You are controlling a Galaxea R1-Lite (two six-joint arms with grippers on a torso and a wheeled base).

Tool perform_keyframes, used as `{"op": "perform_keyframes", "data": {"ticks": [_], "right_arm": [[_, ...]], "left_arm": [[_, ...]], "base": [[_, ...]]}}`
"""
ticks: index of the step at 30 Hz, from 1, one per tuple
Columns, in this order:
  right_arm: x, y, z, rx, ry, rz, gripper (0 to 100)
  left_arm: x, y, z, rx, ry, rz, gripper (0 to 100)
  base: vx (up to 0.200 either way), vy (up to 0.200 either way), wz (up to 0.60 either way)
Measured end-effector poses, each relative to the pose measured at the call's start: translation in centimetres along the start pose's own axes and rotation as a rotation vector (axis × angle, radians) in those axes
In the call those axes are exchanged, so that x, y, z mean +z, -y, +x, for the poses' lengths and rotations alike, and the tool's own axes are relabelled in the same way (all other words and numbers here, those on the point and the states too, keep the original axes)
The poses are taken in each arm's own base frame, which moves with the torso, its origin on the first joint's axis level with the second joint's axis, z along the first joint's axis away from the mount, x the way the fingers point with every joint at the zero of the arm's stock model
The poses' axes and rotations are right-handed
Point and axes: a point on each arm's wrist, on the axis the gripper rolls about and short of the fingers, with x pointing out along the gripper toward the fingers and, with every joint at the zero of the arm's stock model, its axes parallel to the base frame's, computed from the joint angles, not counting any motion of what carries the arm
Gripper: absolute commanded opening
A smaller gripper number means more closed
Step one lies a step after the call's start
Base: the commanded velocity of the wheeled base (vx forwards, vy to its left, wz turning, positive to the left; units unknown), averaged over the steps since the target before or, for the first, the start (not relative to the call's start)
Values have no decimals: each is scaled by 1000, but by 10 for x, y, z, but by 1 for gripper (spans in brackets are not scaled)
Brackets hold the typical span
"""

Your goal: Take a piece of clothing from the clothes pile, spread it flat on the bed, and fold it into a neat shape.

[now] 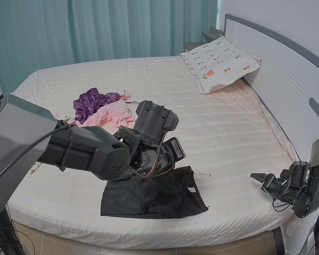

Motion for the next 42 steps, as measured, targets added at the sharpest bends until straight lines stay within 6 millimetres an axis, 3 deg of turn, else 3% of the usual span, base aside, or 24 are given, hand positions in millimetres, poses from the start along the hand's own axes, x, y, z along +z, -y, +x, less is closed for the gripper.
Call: {"op": "perform_keyframes", "data": {"ticks": [9, 28, 29, 42], "right_arm": [[0, 0, 0, 0, 2, 0, 100], [-1, -1, 0, 2, -4, -4, 100], [-1, -1, 0, 2, -4, -4, 100], [-2, -1, 0, 0, -5, -4, 100]], "left_arm": [[-1, 1, 0, 1, -4, -3, 0], [-12, 9, 0, -29, -28, -58, 0], [-14, 10, 0, -30, -32, -56, 100], [-23, 14, 7, -33, -21, -43, 100]], "base": [[0, -178, 0], [0, 0, 0], [0, 0, 0], [0, 0, 0]]}}
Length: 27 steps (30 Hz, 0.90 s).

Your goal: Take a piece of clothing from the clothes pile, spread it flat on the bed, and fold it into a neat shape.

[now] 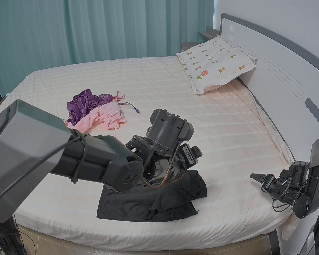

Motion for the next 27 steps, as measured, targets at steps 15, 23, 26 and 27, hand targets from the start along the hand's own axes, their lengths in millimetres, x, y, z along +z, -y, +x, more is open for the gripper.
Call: {"op": "perform_keyframes", "data": {"ticks": [15, 23, 26, 27], "right_arm": [[-1, 0, -1, -2, -5, -1, 100], [-3, -1, -1, -1, -10, -4, 100], [-3, -2, -1, -1, -11, -5, 100], [-3, -2, 0, -1, -11, -5, 100]], "left_arm": [[39, -77, -16, 133, -2, -125, 100], [48, -117, -24, 135, 26, -219, 100], [48, -133, -26, 152, 18, -243, 100], [48, -137, -27, 158, 18, -250, 100]], "base": [[0, 0, 0], [-150, 0, 0], [0, 0, 0], [0, 0, 0]]}}
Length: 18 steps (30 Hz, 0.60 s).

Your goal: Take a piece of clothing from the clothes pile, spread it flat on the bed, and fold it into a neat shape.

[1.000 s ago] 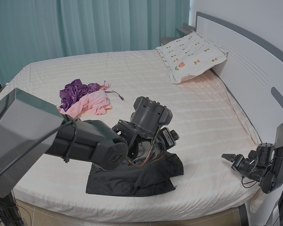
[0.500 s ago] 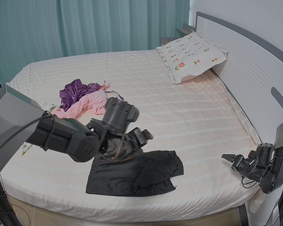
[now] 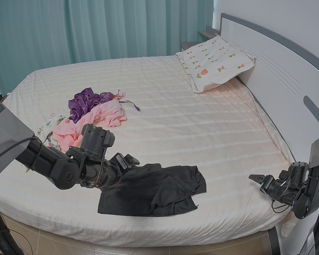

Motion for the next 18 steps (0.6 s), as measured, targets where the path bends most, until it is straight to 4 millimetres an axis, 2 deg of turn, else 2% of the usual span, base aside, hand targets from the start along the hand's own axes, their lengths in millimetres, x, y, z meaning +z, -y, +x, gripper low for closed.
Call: {"op": "perform_keyframes", "data": {"ticks": [8, 12, 18], "right_arm": [[0, 0, 0, -2, -1, -1, 100], [-1, 0, 0, -2, -2, -1, 100], [-3, -2, 1, 4, -12, -7, 100]], "left_arm": [[11, -43, -2, 95, -6, -77, 100], [13, -51, -4, 72, 1, -90, 100], [20, -63, -6, 58, 10, -122, 100]], "base": [[0, 0, 0], [0, 0, 0], [0, 200, 0]]}}
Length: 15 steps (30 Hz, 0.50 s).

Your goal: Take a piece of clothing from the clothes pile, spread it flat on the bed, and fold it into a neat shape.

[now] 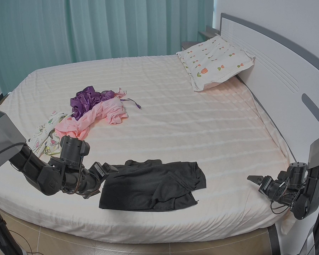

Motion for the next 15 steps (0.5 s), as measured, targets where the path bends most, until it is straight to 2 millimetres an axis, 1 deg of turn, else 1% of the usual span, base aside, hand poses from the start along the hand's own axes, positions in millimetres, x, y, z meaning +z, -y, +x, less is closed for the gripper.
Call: {"op": "perform_keyframes", "data": {"ticks": [7, 15], "right_arm": [[-8, -5, -2, 8, -32, -15, 100], [-8, -9, -3, 14, -23, -23, 100]], "left_arm": [[6, -14, -6, 7, -22, -37, 100], [17, -26, -10, -15, -51, -78, 100]], "base": [[0, 200, 0], [0, 200, 0]]}}
